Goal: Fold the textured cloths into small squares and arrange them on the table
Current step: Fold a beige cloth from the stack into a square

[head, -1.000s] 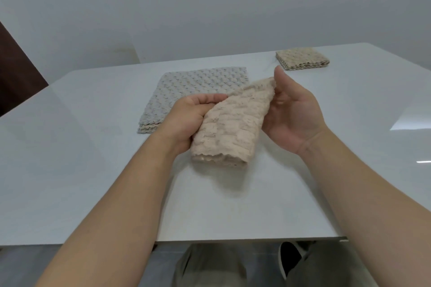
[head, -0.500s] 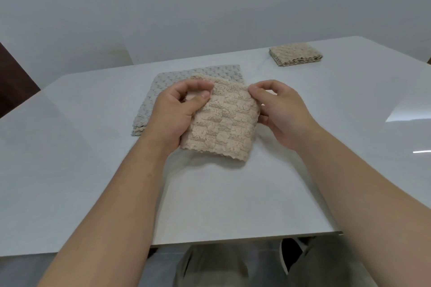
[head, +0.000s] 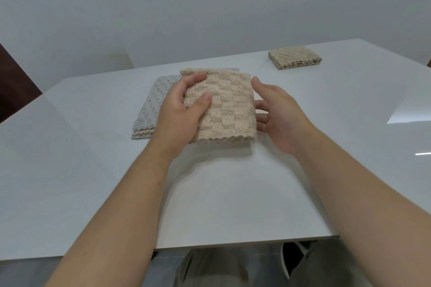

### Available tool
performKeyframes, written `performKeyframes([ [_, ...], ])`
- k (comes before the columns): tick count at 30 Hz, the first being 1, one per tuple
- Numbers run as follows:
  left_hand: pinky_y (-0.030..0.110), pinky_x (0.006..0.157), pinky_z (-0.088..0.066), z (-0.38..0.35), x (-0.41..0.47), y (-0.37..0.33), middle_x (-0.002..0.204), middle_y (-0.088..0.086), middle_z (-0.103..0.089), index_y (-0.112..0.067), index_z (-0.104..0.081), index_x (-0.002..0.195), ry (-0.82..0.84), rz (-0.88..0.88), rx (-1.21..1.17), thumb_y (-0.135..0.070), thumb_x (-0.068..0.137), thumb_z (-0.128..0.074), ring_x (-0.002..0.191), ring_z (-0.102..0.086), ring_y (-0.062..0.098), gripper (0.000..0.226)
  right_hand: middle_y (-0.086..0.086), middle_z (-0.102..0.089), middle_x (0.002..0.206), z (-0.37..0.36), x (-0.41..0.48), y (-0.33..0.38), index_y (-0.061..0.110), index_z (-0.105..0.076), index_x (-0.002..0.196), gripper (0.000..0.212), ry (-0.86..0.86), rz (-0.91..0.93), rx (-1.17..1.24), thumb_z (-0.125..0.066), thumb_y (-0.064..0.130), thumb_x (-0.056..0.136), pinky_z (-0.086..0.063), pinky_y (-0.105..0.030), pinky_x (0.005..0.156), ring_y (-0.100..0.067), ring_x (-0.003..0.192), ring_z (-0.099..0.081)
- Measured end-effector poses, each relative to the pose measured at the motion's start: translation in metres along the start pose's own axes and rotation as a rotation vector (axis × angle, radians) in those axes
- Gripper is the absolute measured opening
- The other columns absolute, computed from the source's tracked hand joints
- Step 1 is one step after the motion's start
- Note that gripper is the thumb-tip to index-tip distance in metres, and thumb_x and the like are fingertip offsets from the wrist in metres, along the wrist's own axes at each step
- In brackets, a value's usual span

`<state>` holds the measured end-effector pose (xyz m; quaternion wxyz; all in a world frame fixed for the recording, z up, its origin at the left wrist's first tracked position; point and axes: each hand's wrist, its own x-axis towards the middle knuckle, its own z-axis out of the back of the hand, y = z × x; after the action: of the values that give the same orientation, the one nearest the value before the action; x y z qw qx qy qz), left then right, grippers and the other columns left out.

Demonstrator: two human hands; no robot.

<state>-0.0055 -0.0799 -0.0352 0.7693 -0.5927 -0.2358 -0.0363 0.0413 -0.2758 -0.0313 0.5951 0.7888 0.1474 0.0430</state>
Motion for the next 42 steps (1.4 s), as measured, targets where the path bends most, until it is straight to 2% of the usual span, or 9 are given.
performKeyframes([
  [5, 0.043, 0.109, -0.048, 0.002, 0.006, 0.008, 0.136, -0.011, -0.061, -0.033, -0.06, 0.133, -0.117, 0.039, 0.011, -0.039, 0.089, -0.07, 0.127, -0.059, 0.009, 0.046, -0.002, -0.068, 0.117, -0.002, -0.002, -0.003, 0.033, -0.047, 0.139, 0.05, 0.107, 0.088, -0.035, -0.068, 0.042, 0.094, -0.057, -0.039, 0.076, -0.024, 0.082, -0.073],
  [9, 0.045, 0.106, -0.051, 0.003, 0.011, 0.013, 0.135, -0.006, -0.063, -0.036, -0.062, 0.127, -0.2, 0.125, -0.087, -0.041, 0.082, -0.072, 0.122, -0.064, 0.014, 0.046, -0.007, -0.059, 0.137, 0.001, 0.0, -0.004, 0.037, -0.051, 0.137, 0.07, 0.195, 0.165, -0.011, -0.08, 0.028, 0.074, -0.054, -0.04, 0.092, -0.028, 0.107, -0.066],
  [12, 0.045, 0.104, -0.052, 0.003, 0.013, 0.013, 0.135, -0.005, -0.063, -0.039, -0.062, 0.126, -0.235, 0.149, -0.091, -0.045, 0.081, -0.072, 0.12, -0.065, 0.014, 0.047, -0.01, -0.051, 0.139, 0.001, -0.001, -0.007, 0.031, -0.051, 0.14, 0.081, 0.234, 0.236, -0.013, -0.073, 0.002, 0.067, -0.055, -0.036, 0.092, -0.023, 0.106, -0.064],
  [19, 0.045, 0.107, -0.05, -0.001, 0.013, 0.017, 0.137, -0.006, -0.062, -0.041, -0.059, 0.126, -0.235, 0.123, -0.078, -0.055, 0.074, -0.073, 0.124, -0.062, 0.014, 0.055, -0.007, -0.055, 0.137, -0.002, 0.001, -0.014, 0.025, -0.049, 0.14, 0.075, 0.191, 0.318, -0.082, -0.071, -0.015, 0.08, -0.056, -0.028, 0.085, -0.022, 0.106, -0.068],
  [29, 0.05, 0.101, -0.053, -0.015, -0.003, 0.007, 0.133, -0.02, -0.058, -0.04, -0.059, 0.13, -0.016, -0.005, -0.028, -0.026, 0.086, -0.077, 0.127, -0.06, 0.018, 0.05, 0.005, -0.063, 0.116, -0.003, 0.007, -0.019, 0.036, -0.049, 0.127, 0.052, -0.202, 0.394, -0.242, -0.065, 0.005, 0.089, -0.058, -0.03, 0.076, -0.015, 0.092, -0.071],
  [35, 0.043, 0.104, -0.052, -0.016, -0.006, 0.005, 0.129, -0.008, -0.064, -0.032, -0.065, 0.124, 0.025, -0.03, -0.039, -0.015, 0.086, -0.081, 0.124, -0.061, 0.015, 0.045, 0.005, -0.063, 0.106, -0.001, 0.008, -0.019, 0.032, -0.05, 0.126, 0.048, -0.276, 0.349, -0.249, -0.059, 0.001, 0.09, -0.047, -0.017, 0.058, -0.01, 0.077, -0.065],
  [37, 0.028, 0.099, -0.052, -0.018, -0.008, 0.004, 0.127, -0.009, -0.065, -0.028, -0.066, 0.124, 0.053, -0.02, -0.034, -0.013, 0.085, -0.081, 0.121, -0.06, 0.006, 0.045, 0.004, -0.065, 0.102, -0.001, 0.01, -0.018, 0.032, -0.051, 0.123, 0.046, -0.325, 0.323, -0.209, -0.053, -0.002, 0.09, -0.044, -0.017, 0.054, -0.01, 0.073, -0.063],
  [39, 0.013, 0.088, -0.05, -0.022, -0.011, 0.001, 0.128, -0.004, -0.065, -0.017, -0.065, 0.125, 0.074, -0.026, -0.042, -0.004, 0.085, -0.079, 0.115, -0.059, -0.006, 0.044, 0.003, -0.067, 0.096, -0.002, 0.011, -0.019, 0.028, -0.053, 0.12, 0.039, -0.359, 0.3, -0.175, -0.052, 0.002, 0.091, -0.047, -0.021, 0.059, -0.01, 0.074, -0.063],
  [42, 0.012, 0.085, -0.05, -0.025, -0.012, 0.001, 0.128, -0.001, -0.065, -0.014, -0.068, 0.121, 0.1, -0.014, -0.063, -0.001, 0.084, -0.079, 0.114, -0.059, -0.006, 0.041, 0.002, -0.072, 0.099, -0.006, 0.013, -0.017, 0.025, -0.06, 0.114, 0.031, -0.368, 0.254, -0.171, -0.06, 0.022, 0.083, -0.059, -0.038, 0.076, -0.015, 0.087, -0.07],
])
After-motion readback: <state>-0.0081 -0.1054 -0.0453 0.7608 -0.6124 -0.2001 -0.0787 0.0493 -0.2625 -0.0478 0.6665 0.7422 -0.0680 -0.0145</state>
